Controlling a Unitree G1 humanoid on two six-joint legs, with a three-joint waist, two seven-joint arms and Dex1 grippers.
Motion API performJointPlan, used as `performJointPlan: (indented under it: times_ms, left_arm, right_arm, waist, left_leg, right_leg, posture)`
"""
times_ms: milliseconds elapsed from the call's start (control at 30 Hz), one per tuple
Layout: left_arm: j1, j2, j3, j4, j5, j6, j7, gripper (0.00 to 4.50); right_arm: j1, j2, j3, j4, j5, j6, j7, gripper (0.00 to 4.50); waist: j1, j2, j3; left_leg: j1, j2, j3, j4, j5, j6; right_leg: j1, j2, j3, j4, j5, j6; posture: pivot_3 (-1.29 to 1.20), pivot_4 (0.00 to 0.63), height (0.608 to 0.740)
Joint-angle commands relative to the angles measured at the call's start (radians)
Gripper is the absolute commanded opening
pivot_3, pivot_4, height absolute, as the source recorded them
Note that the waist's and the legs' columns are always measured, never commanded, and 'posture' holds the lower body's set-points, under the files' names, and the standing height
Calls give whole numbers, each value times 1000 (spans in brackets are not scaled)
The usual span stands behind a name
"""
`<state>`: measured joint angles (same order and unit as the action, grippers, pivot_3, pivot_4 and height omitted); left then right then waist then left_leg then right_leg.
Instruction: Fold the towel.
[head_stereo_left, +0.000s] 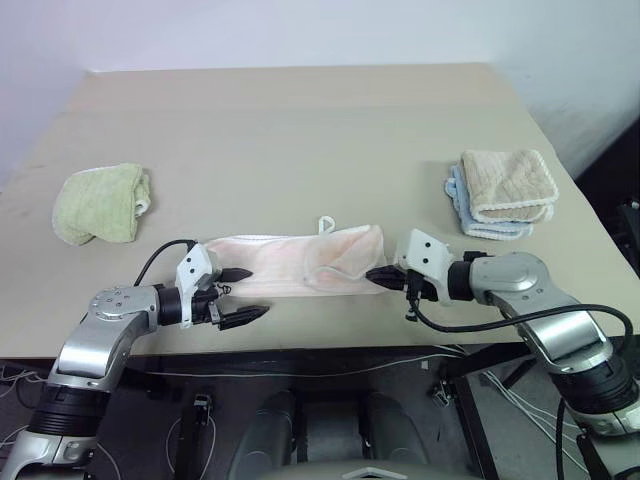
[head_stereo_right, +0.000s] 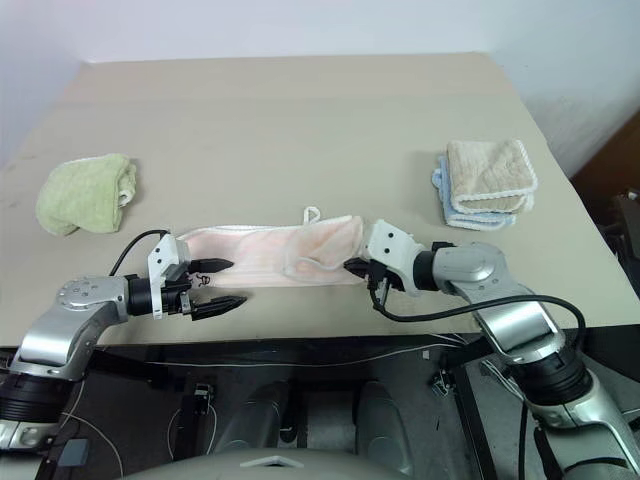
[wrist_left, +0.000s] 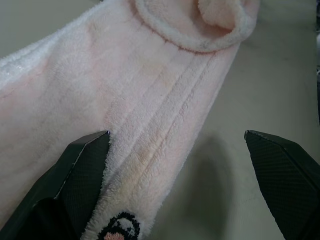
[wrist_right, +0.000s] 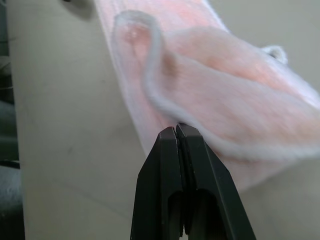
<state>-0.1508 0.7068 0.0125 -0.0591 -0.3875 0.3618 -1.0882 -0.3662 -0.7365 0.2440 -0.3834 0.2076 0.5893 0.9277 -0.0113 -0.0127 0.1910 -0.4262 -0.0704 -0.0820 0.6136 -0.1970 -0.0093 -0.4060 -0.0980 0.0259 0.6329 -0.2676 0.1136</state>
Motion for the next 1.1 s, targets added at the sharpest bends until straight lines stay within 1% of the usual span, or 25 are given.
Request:
performJointPlan:
  times_ms: [33, 333, 433, 500, 600, 900, 1100]
  left_arm:
    - [9, 8, -2, 6, 16, -23, -2, 4500]
    - [19, -6, -4, 22, 20, -53, 4, 4500]
    - [23, -7, -4, 27, 20, -64, 3, 4500]
    - [24, -8, -4, 28, 20, -67, 5, 4500]
    - [21, -10, -3, 9, 12, -53, 13, 4500]
    - [-4, 0, -2, -87, -6, 41, 47, 4500]
    - [-55, 14, 1, -154, -22, 141, 66, 4500]
  right_arm:
    - [-55, 48, 14, 3, -7, -11, -20, 37]
    - [-164, 179, 48, 99, -75, -53, -109, 37]
    - [-175, 194, 53, 110, -90, -70, -113, 37]
    - [-174, 191, 48, 98, -84, -69, -107, 37]
    - [-161, 164, 8, 68, -50, -42, -86, 37]
    - [-97, 42, -59, -20, 75, 169, -8, 37]
    - [-85, 35, -41, -2, 61, 163, -32, 37]
  waist:
    - [-3, 0, 0]
    - [-1, 0, 0]
    - [-1, 0, 0]
    - [-1, 0, 0]
    - [-1, 0, 0]
    - [0, 0, 0]
    - [-1, 0, 0]
  left_leg:
    - [0, 0, 0, 0, 0, 0]
    - [1, 0, 0, 0, 0, 0]
    - [1, 0, 0, 0, 0, -1]
    - [1, 0, 0, 0, 0, -1]
    - [1, 0, 0, 0, 0, -1]
    - [1, 0, 0, 0, 0, 0]
    - [0, 0, 0, 0, 0, 0]
  right_leg:
    - [0, 0, 0, 0, 0, 0]
    - [0, 0, 0, 1, 0, 0]
    - [-1, 0, 0, 2, 0, 0]
    - [-1, 0, 0, 2, 0, 0]
    - [-1, 0, 0, 2, 0, 0]
    - [-1, 0, 0, 2, 0, 0]
    - [-1, 0, 0, 2, 0, 0]
  posture:
    - [0, 150, 740]
    - [0, 150, 740]
    - [0, 150, 740]
    - [0, 150, 740]
    - [0, 150, 740]
    - [0, 150, 740]
    - [0, 150, 740]
